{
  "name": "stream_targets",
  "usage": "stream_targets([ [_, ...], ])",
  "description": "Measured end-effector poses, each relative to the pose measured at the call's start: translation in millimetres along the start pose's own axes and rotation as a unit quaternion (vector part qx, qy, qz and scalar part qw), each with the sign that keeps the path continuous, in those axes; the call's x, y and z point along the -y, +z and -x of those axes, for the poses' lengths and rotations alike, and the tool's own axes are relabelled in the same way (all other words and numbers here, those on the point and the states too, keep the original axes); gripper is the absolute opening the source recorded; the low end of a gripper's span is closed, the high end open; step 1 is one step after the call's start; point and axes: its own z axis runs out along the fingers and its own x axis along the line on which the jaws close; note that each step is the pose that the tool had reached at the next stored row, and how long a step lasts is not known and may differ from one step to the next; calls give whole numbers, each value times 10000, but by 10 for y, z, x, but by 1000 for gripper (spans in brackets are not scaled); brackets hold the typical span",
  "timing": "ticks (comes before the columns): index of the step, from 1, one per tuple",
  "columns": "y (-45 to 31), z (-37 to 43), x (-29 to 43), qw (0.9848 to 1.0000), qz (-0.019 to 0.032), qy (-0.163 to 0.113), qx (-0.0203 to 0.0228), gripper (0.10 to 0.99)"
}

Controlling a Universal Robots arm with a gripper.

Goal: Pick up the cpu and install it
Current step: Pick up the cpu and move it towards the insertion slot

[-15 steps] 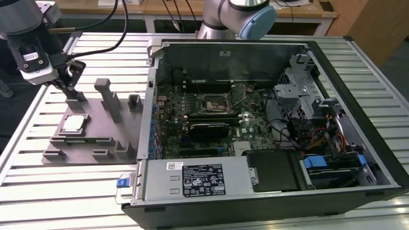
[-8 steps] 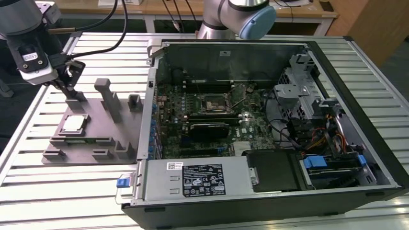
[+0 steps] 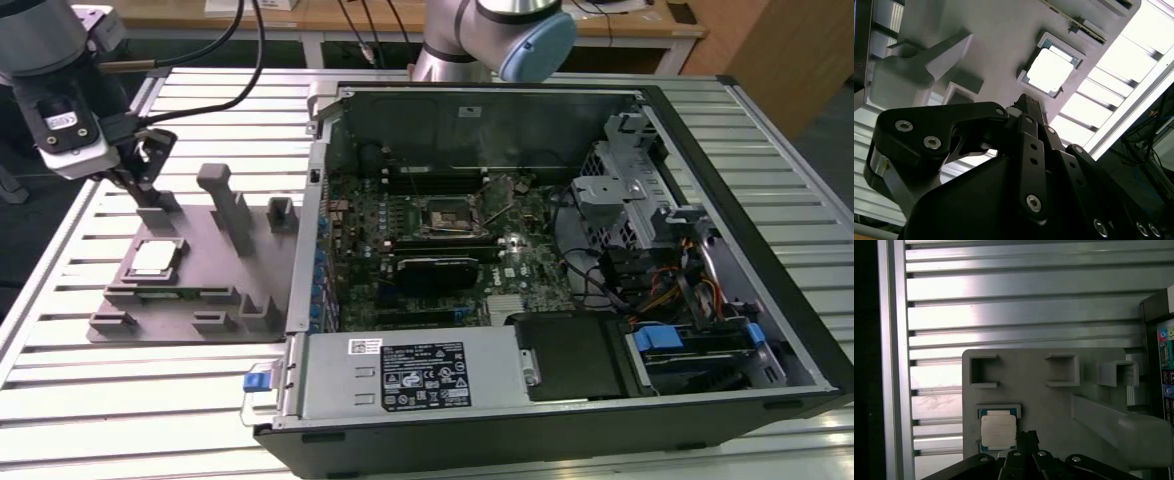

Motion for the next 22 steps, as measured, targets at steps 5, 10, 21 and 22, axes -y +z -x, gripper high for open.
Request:
stream_targets([
  [5,17,-24,3,10000,0,0,1,106],
  [10,36,-51,6,10000,-1,0,0,106],
  [21,78,-97,11,10000,0,0,0,106],
  [22,80,-100,12,10000,-1,0,0,106],
])
